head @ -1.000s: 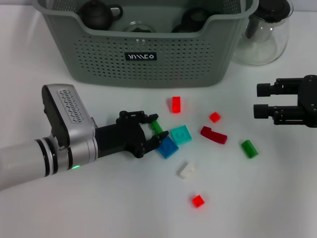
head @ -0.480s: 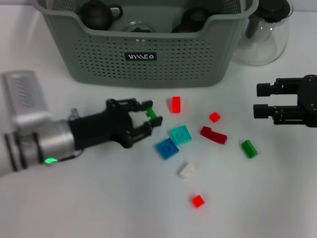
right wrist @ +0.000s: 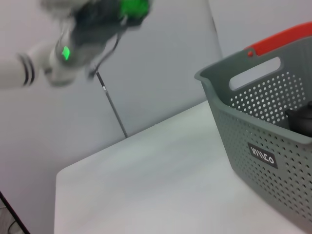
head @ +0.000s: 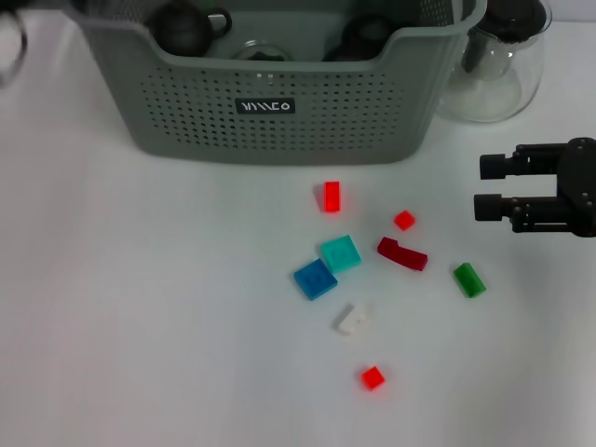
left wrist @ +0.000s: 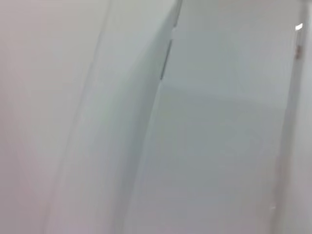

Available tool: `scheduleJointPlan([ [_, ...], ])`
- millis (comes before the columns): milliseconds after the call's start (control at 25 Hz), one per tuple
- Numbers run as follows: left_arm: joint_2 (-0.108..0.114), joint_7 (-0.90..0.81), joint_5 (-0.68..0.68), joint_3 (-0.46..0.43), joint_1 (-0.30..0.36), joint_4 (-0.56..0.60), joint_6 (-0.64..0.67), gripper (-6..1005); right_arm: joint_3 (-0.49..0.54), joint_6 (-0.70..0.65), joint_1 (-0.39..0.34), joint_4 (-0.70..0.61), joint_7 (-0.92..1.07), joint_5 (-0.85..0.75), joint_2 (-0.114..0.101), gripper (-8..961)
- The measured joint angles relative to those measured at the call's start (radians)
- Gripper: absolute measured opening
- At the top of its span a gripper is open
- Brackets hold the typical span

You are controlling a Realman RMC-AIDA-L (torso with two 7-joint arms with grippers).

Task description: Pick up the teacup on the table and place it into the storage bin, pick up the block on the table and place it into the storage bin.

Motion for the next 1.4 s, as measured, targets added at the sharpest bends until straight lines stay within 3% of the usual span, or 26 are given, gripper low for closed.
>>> scheduleJointPlan([
  [80, 0.030, -0.137, 0.020, 0.044, -0.075, 0.059, -0.102, 405, -0.002, 0.000, 0.001, 0.000, 0.000, 0.000, 0.000, 682],
  [240, 0.097, -0.376, 0.162, 0.283, -0.196, 0.118, -0.397, 406, -0.003, 0.000, 0.003, 0.000, 0.000, 0.000, 0.002, 682],
  [320, 0.116, -0.492, 0.283, 0.410, -0.257, 0.118, -0.541, 406, -0.004, 0.000, 0.007, -0.001, 0.000, 0.000, 0.003, 682],
  [360, 0.109, -0.573, 0.407, 0.501, -0.307, 0.103, -0.639, 406, -0.003, 0.000, 0.008, -0.001, 0.000, 0.000, 0.004, 682],
  [440, 0.096, -0.611, 0.482, 0.546, -0.330, 0.088, -0.692, 406, -0.003, 0.000, 0.010, -0.001, 0.000, 0.000, 0.005, 682],
  [600, 0.034, -0.765, 0.744, 0.674, -0.385, 0.020, -0.868, 408, -0.003, 0.002, 0.010, -0.001, 0.000, -0.001, 0.006, 682],
  [680, 0.005, -0.837, 0.864, 0.706, -0.408, -0.016, -0.934, 409, -0.003, 0.002, 0.009, -0.001, 0.000, -0.001, 0.006, 682],
  [840, -0.023, -0.859, 0.930, 0.710, -0.429, -0.031, -0.953, 412, -0.003, 0.002, 0.010, 0.000, 0.000, -0.002, 0.006, 683],
  [920, -0.024, -0.858, 0.899, 0.693, -0.415, 0.020, -0.923, 506, -0.003, 0.004, 0.010, 0.000, 0.000, -0.002, 0.006, 683],
  [960, -0.028, -0.842, 0.834, 0.662, -0.374, 0.110, -0.875, 552, -0.003, 0.004, 0.011, 0.000, -0.001, -0.002, 0.007, 683],
  [1000, -0.028, -0.842, 0.834, 0.662, -0.374, 0.110, -0.875, 599, -0.003, 0.004, 0.011, 0.000, -0.001, -0.002, 0.007, 683],
  [1080, -0.037, -0.791, 0.718, 0.614, -0.300, 0.227, -0.815, 659, -0.002, 0.002, 0.011, 0.000, -0.001, -0.002, 0.008, 683],
  [1120, -0.047, -0.727, 0.589, 0.570, -0.233, 0.307, -0.772, 671, -0.002, 0.002, 0.011, 0.000, -0.002, -0.002, 0.008, 683],
  [1240, -0.068, -0.517, 0.268, 0.466, -0.074, 0.403, -0.662, 710, 0.001, 0.003, 0.011, 0.000, -0.007, -0.002, 0.009, 683],
  [1320, -0.080, -0.301, 0.011, 0.366, 0.032, 0.398, -0.520, 735, 0.003, 0.002, 0.011, 0.000, -0.008, -0.002, 0.008, 683],
  [1400, -0.085, -0.147, -0.154, 0.247, 0.099, 0.349, -0.344, 761, 0.003, 0.002, 0.011, 0.000, -0.008, -0.001, 0.009, 682],
])
